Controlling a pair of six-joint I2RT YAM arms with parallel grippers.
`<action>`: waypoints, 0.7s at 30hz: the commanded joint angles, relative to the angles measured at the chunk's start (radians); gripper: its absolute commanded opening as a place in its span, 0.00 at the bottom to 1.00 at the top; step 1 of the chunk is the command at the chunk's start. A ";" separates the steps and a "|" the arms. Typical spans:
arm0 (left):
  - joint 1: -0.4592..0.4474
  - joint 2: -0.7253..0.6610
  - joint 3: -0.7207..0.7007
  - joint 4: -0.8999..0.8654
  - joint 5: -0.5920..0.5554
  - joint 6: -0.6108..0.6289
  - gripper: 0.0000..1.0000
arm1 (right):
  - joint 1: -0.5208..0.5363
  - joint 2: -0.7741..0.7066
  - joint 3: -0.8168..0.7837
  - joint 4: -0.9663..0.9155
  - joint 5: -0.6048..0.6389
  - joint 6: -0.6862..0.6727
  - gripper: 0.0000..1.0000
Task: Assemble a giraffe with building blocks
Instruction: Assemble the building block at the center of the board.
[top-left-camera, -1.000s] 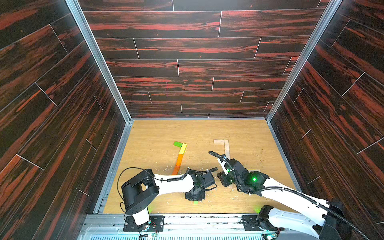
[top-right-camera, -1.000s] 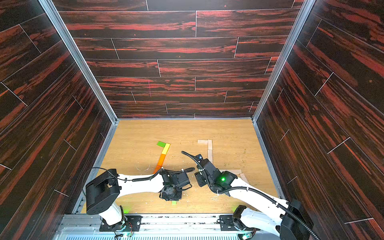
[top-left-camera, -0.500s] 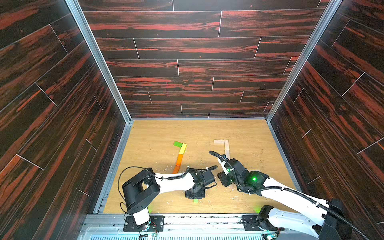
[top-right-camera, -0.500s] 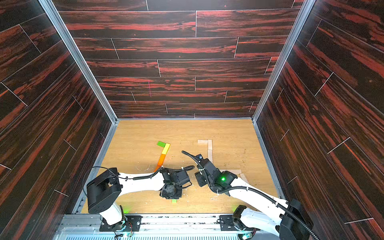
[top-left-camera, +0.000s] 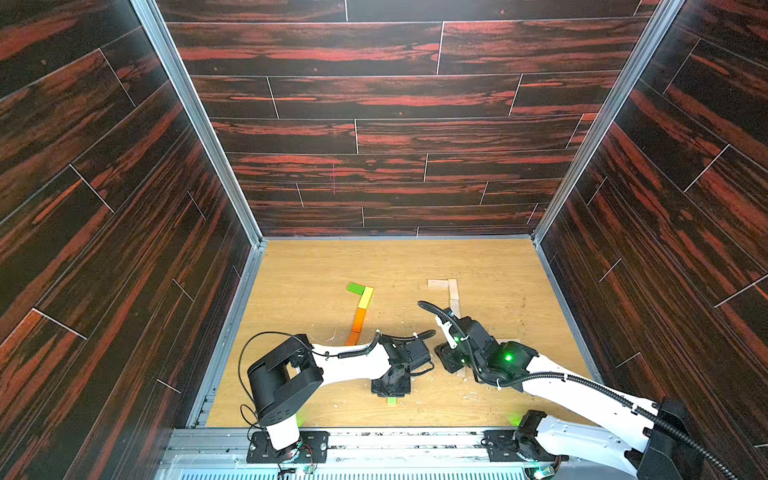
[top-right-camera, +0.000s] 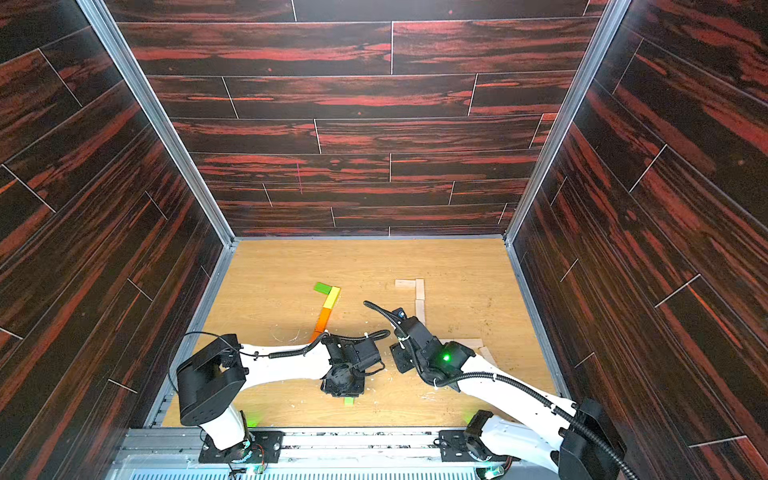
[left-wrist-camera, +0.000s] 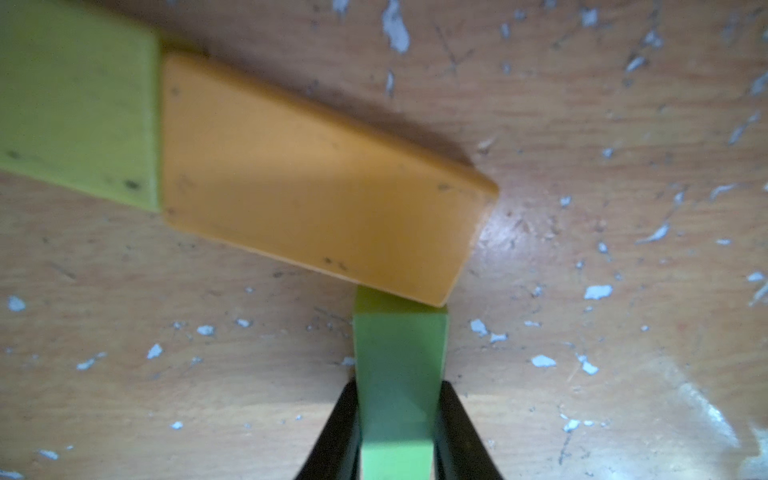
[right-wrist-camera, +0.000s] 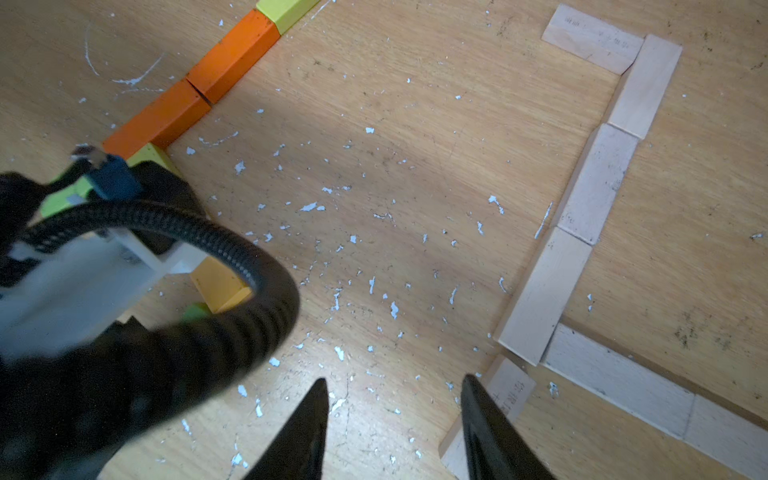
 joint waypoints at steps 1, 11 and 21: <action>0.012 0.025 0.010 0.016 -0.040 0.010 0.31 | -0.005 0.010 -0.014 0.010 -0.008 -0.001 0.53; 0.012 0.009 0.013 0.014 -0.043 0.007 0.46 | -0.006 0.007 -0.011 0.003 -0.008 0.002 0.53; 0.011 -0.124 0.029 -0.033 -0.080 0.030 0.60 | -0.006 -0.009 0.000 -0.010 -0.002 0.006 0.53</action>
